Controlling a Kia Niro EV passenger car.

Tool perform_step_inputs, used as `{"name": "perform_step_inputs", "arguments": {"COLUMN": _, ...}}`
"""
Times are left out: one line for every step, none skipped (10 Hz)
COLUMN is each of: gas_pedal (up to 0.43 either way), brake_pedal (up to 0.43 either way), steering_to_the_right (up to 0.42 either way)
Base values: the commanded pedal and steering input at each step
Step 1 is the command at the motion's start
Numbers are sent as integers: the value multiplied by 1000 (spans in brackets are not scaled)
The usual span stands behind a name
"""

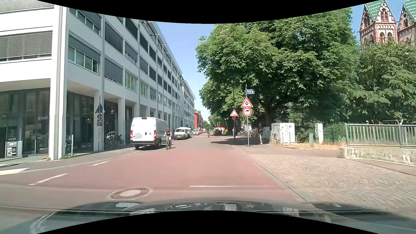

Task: Follow the waypoints while adhering to traffic rules and regulations

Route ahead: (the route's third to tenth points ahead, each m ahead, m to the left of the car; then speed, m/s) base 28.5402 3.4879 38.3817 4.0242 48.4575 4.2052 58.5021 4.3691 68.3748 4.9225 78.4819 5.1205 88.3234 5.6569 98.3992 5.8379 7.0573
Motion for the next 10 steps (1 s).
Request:
{"name": "perform_step_inputs", "arguments": {"gas_pedal": 39, "brake_pedal": 0, "steering_to_the_right": -5}}
{"name": "perform_step_inputs", "arguments": {"gas_pedal": 39, "brake_pedal": 0, "steering_to_the_right": -5}}
{"name": "perform_step_inputs", "arguments": {"gas_pedal": 39, "brake_pedal": 0, "steering_to_the_right": -5}}
{"name": "perform_step_inputs", "arguments": {"gas_pedal": 39, "brake_pedal": 0, "steering_to_the_right": -5}}
{"name": "perform_step_inputs", "arguments": {"gas_pedal": 39, "brake_pedal": 0, "steering_to_the_right": -5}}
{"name": "perform_step_inputs", "arguments": {"gas_pedal": 39, "brake_pedal": 0, "steering_to_the_right": -5}}
{"name": "perform_step_inputs", "arguments": {"gas_pedal": 39, "brake_pedal": 0, "steering_to_the_right": -5}}
{"name": "perform_step_inputs", "arguments": {"gas_pedal": 39, "brake_pedal": 0, "steering_to_the_right": -5}}
{"name": "perform_step_inputs", "arguments": {"gas_pedal": 39, "brake_pedal": 0, "steering_to_the_right": -6}}
{"name": "perform_step_inputs", "arguments": {"gas_pedal": 39, "brake_pedal": 0, "steering_to_the_right": -6}}
